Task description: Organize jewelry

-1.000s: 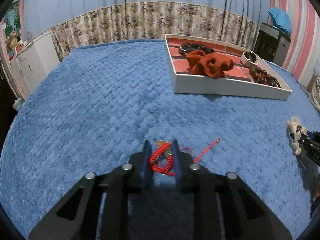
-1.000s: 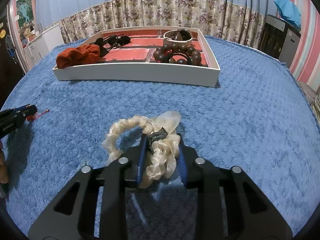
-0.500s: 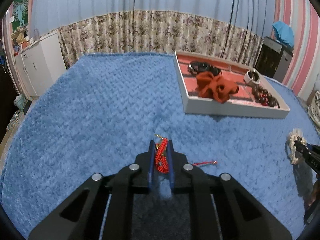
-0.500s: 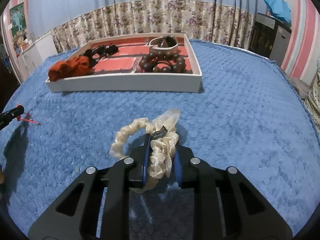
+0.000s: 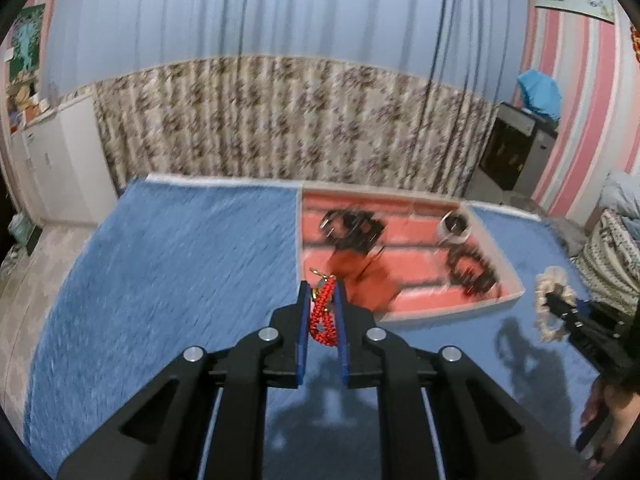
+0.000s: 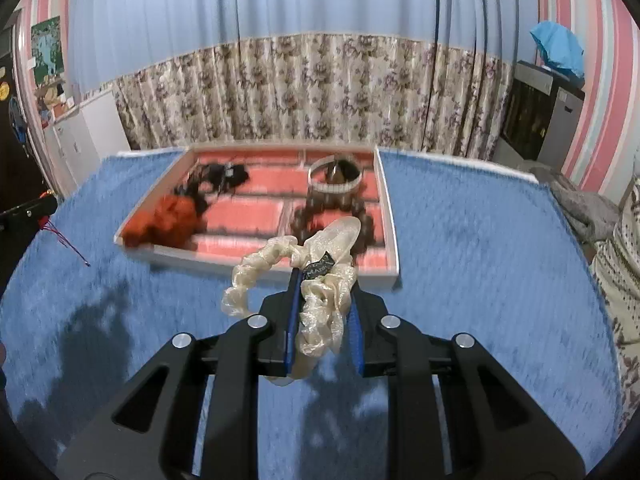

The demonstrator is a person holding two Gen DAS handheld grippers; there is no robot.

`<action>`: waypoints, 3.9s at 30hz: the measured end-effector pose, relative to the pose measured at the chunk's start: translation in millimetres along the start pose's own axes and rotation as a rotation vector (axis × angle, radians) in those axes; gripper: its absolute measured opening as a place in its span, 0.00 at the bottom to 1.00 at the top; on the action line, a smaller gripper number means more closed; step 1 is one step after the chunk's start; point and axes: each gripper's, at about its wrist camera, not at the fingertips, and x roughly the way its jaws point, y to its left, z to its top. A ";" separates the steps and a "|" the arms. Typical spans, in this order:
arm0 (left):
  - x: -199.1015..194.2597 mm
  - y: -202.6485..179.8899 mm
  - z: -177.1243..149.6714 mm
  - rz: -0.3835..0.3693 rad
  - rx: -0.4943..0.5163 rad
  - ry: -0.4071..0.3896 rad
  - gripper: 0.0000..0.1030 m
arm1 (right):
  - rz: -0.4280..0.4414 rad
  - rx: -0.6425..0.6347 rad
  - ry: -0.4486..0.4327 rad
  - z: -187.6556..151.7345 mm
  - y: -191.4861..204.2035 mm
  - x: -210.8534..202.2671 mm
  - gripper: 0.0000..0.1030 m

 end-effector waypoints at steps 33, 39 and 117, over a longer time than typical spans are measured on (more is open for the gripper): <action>206.1 -59.9 -7.0 0.087 0.098 0.144 0.13 | -0.070 0.027 0.101 29.8 -8.3 158.0 0.30; 184.0 -69.5 -2.6 0.098 0.129 0.087 0.56 | -0.047 0.041 0.082 32.2 -11.4 146.0 0.62; -166.0 -72.5 -151.6 0.143 0.072 -0.200 0.96 | -0.175 0.019 -0.303 -120.9 52.7 -209.7 0.96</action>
